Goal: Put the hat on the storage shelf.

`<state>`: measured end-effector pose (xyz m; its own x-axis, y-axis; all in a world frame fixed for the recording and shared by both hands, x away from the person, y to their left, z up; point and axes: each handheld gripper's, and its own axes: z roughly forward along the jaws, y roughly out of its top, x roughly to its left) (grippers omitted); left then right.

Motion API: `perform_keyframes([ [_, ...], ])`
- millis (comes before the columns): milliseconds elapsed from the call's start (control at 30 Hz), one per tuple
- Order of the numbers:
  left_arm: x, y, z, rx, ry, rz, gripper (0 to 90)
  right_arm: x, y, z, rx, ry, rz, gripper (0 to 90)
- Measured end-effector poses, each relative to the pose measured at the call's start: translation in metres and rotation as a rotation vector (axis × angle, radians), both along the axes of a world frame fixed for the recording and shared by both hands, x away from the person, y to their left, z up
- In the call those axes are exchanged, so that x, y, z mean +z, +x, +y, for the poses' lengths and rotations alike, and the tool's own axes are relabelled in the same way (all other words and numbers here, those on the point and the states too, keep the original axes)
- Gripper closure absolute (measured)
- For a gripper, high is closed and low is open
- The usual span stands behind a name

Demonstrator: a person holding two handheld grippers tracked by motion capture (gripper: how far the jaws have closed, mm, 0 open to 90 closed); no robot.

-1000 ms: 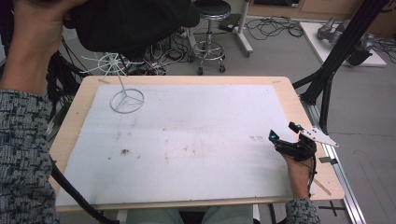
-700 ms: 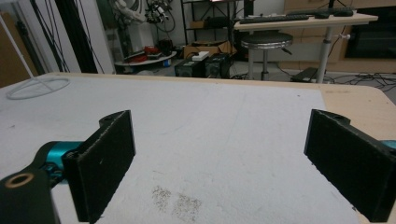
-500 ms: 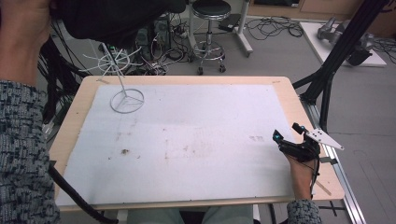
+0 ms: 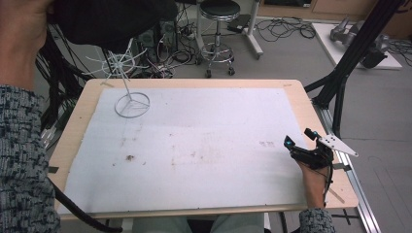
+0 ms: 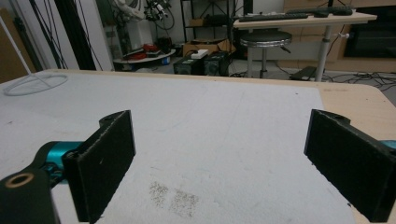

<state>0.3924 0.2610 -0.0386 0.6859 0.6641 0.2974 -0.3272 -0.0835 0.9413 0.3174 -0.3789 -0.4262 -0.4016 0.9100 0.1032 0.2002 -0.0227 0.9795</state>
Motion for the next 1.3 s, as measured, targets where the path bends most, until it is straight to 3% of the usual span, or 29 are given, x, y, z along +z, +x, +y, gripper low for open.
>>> perform_keyframes([
  [100,-0.009,0.005,0.003,-0.005,-0.022,0.052,67.3,0.000,0.001,0.002,0.001,0.002,0.003,7.8],
  [167,-0.013,0.006,0.004,-0.006,-0.006,0.063,67.1,0.000,0.001,0.003,0.004,-0.002,0.006,7.8],
  [233,-0.017,0.006,0.002,0.016,0.002,0.041,67.1,0.000,0.001,0.003,0.009,-0.006,0.002,7.8],
  [333,-0.024,0.007,0.005,0.007,-0.015,0.073,67.1,0.000,0.002,0.004,0.010,0.000,0.008,7.8],
  [500,-0.030,0.008,0.004,0.024,0.046,0.121,66.7,0.000,0.002,0.005,0.013,-0.004,0.006,7.8],
  [633,-0.042,0.008,0.003,0.023,0.033,0.128,66.5,0.000,0.003,0.007,0.015,-0.003,0.008,7.8],
  [1167,-0.107,0.004,-0.006,0.001,0.058,0.161,65.0,0.000,0.004,0.009,0.021,-0.011,0.013,7.8],
  [1300,-0.121,0.003,-0.005,-0.005,0.020,0.157,64.7,-0.001,0.005,0.009,0.022,-0.015,0.013,7.8],
])
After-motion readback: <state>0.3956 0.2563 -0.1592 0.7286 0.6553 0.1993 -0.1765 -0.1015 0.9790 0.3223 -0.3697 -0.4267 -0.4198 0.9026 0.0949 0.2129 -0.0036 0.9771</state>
